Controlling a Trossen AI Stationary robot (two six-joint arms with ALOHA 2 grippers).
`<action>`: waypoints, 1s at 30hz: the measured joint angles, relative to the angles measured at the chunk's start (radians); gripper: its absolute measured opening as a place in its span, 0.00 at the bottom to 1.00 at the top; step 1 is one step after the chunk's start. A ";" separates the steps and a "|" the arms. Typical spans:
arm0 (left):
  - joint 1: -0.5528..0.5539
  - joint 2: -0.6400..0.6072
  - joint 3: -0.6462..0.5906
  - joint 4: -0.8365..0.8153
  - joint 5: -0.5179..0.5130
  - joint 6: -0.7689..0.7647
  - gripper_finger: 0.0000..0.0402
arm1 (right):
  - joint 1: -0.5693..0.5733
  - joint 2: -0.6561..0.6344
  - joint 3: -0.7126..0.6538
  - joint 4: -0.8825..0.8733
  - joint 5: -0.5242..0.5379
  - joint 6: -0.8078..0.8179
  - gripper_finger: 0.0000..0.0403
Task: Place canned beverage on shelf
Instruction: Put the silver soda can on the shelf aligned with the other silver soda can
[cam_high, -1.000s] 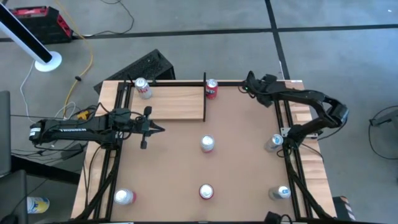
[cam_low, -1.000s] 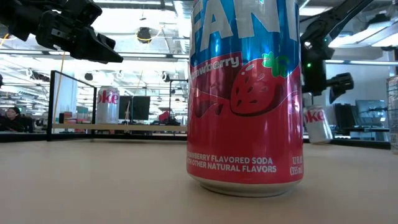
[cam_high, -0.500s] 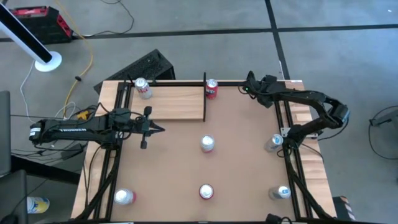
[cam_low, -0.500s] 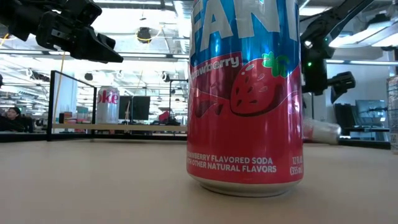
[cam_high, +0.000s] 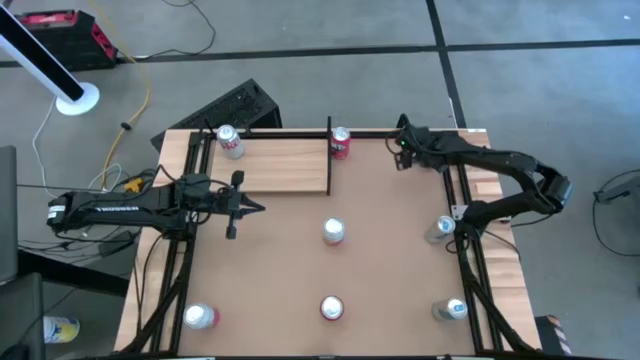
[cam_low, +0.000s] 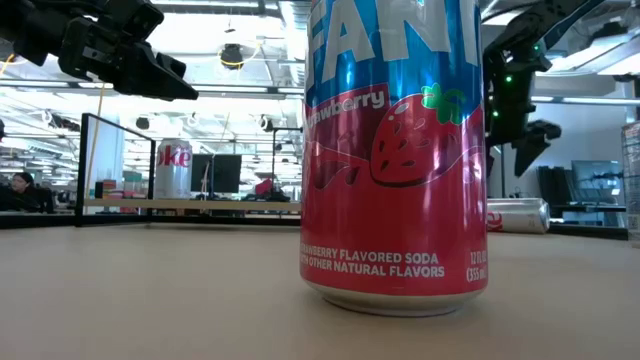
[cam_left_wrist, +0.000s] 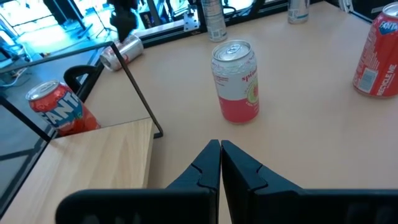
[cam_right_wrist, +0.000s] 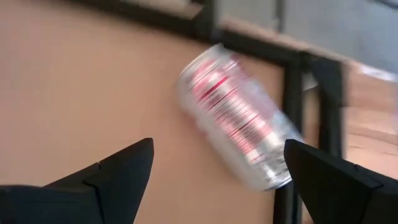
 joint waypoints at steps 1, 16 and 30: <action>0.000 0.000 0.000 0.001 0.000 0.000 0.00 | -0.009 0.002 0.000 -0.004 -0.026 -0.039 0.95; 0.000 0.000 0.000 0.024 0.000 -0.009 0.00 | -0.084 0.263 0.250 -0.245 -0.073 -0.508 0.95; 0.001 0.000 0.000 0.015 -0.050 -0.019 0.00 | -0.307 0.586 0.452 -0.417 -0.159 -0.702 0.95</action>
